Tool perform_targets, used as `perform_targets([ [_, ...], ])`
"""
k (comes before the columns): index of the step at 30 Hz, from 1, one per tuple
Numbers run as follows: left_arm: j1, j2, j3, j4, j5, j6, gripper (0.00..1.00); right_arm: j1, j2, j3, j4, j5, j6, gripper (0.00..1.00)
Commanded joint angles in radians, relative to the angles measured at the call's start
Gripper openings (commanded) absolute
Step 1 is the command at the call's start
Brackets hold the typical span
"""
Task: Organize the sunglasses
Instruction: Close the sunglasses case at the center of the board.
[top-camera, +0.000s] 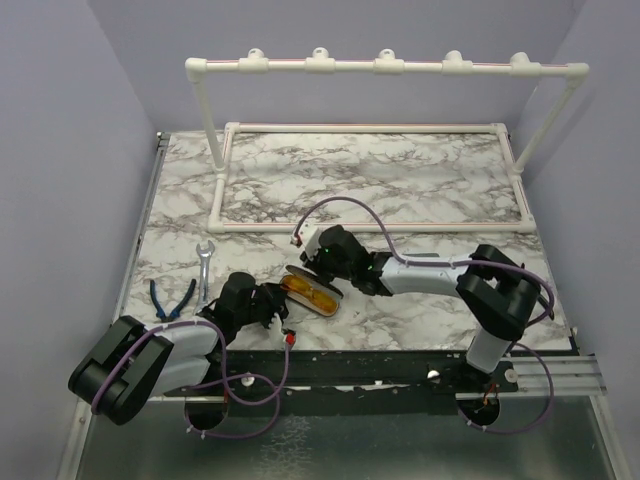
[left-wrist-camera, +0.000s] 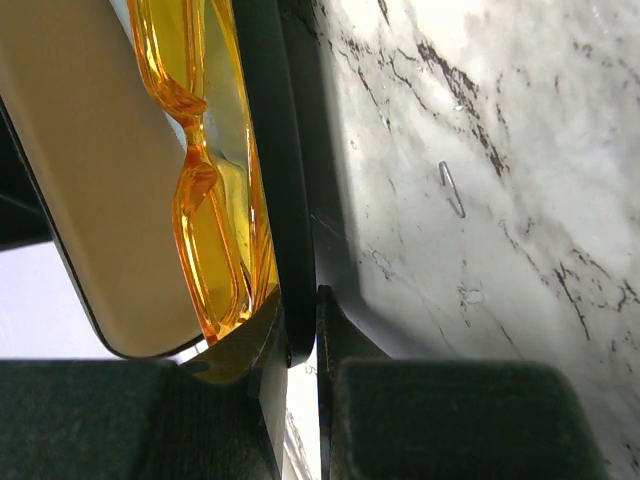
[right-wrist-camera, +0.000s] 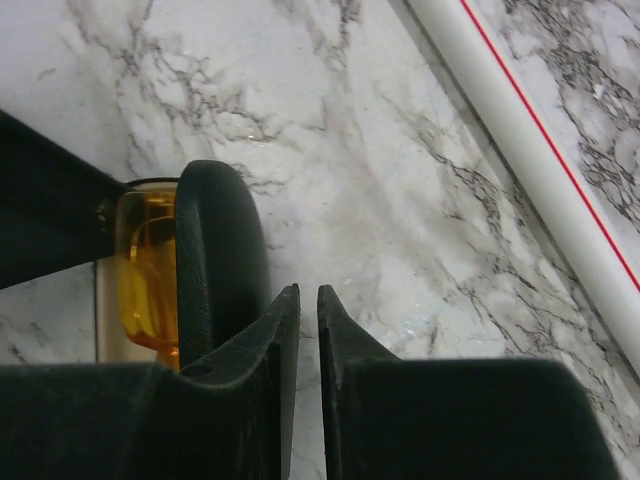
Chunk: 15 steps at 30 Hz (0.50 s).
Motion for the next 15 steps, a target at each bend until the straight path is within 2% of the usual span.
perform_targets([
  [1,-0.001,0.019,0.012,-0.053,0.005,-0.069,0.12,0.112,0.015,0.005,-0.039,0.071,-0.008,0.16],
  [5,-0.001,0.016,0.042,-0.044,0.0,-0.138,0.11,0.169,-0.001,-0.017,-0.034,0.112,0.013,0.15],
  [10,-0.001,0.005,0.051,-0.042,-0.002,-0.15,0.11,0.174,-0.042,-0.05,-0.056,0.17,0.05,0.17],
  [13,-0.001,-0.001,0.033,-0.043,-0.005,-0.115,0.1,0.171,-0.116,-0.068,-0.073,0.194,0.009,0.28],
  [15,-0.002,-0.004,0.03,-0.045,-0.005,-0.112,0.1,0.162,-0.174,-0.081,-0.095,0.149,-0.036,0.39],
])
